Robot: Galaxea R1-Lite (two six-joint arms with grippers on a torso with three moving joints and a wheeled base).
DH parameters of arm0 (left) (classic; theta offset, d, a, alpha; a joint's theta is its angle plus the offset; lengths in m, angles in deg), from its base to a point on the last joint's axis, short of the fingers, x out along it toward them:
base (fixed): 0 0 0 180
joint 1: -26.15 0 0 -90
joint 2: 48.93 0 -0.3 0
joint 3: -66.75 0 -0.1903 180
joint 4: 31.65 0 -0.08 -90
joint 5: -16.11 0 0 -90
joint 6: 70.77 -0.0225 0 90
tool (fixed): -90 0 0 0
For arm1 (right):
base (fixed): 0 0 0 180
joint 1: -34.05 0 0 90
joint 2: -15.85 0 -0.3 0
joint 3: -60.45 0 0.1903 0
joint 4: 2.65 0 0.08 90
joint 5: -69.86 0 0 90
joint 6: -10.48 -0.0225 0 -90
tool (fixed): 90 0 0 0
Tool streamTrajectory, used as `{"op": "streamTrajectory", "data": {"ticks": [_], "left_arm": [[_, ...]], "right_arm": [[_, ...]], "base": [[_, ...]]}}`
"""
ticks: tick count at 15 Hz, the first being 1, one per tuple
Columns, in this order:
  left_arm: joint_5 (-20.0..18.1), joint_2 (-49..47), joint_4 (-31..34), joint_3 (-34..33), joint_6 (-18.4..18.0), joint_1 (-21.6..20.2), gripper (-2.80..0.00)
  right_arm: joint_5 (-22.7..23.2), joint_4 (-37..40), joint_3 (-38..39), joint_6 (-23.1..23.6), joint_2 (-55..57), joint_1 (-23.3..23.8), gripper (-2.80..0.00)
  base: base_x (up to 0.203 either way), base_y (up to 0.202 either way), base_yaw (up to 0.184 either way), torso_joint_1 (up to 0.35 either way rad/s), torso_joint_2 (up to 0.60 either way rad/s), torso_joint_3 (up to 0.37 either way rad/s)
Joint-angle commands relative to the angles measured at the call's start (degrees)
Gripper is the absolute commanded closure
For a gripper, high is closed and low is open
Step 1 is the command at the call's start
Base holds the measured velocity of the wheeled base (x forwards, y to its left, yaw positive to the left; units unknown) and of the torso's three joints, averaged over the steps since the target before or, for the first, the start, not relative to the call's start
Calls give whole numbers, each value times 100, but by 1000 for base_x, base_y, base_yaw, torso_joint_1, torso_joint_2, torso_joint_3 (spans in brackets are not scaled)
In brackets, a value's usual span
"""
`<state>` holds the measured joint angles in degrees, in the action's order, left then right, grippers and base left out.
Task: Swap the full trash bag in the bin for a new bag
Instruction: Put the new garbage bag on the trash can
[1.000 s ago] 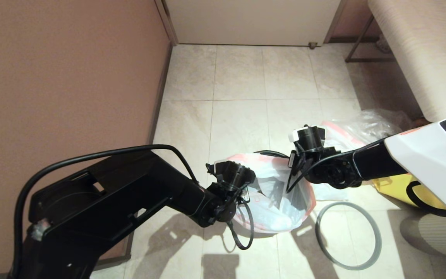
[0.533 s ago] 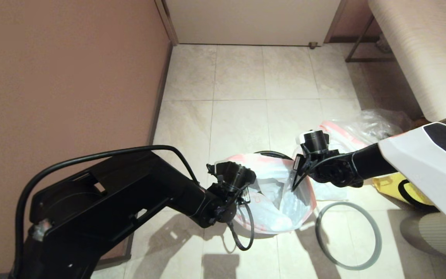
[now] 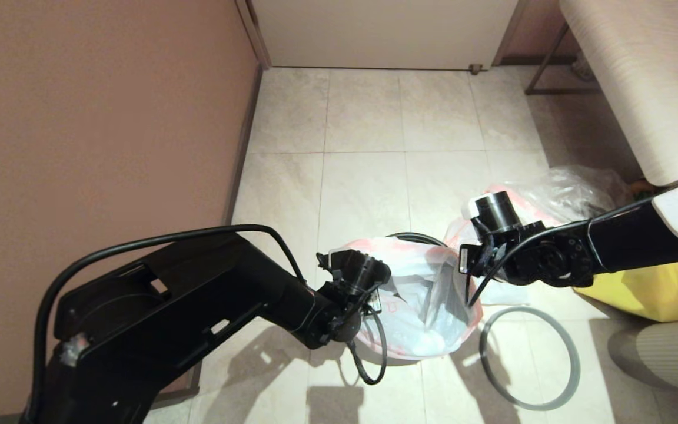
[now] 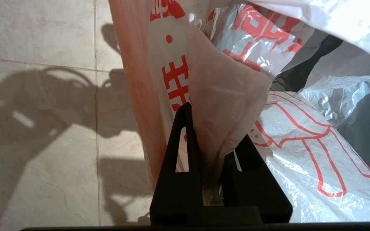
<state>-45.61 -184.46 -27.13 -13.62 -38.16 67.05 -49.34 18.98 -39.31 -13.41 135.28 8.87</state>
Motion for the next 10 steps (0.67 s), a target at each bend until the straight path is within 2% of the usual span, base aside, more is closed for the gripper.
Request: {"op": "streamTrajectory", "data": {"ticks": [1, 3, 6, 9, 10], "left_arm": [[11, -27, -14, 2, 17, 6, 0], [-7, -27, -14, -6, 19, 2, 0], [-7, -27, -23, -15, 26, 6, 0], [-7, -27, -24, -15, 26, -3, 0], [-7, -27, -31, -15, 26, 5, 0]], "right_arm": [[9, -20, -17, 73, -10, -98, 0], [172, -3, -292, 148, 164, -107, 0], [1524, -55, -280, 617, 42, 11, 0], [1993, -130, -280, 1131, 110, 135, 0], [1991, -192, -294, 1221, 185, 136, 0]], "base": [[0, 0, 0, 0, 0, 0], [0, 0, 0, 0, 0, 0], [0, 0, 0, 0, 0, 0], [0, 0, 0, 0, 0, 0], [0, 0, 0, 0, 0, 0]]}}
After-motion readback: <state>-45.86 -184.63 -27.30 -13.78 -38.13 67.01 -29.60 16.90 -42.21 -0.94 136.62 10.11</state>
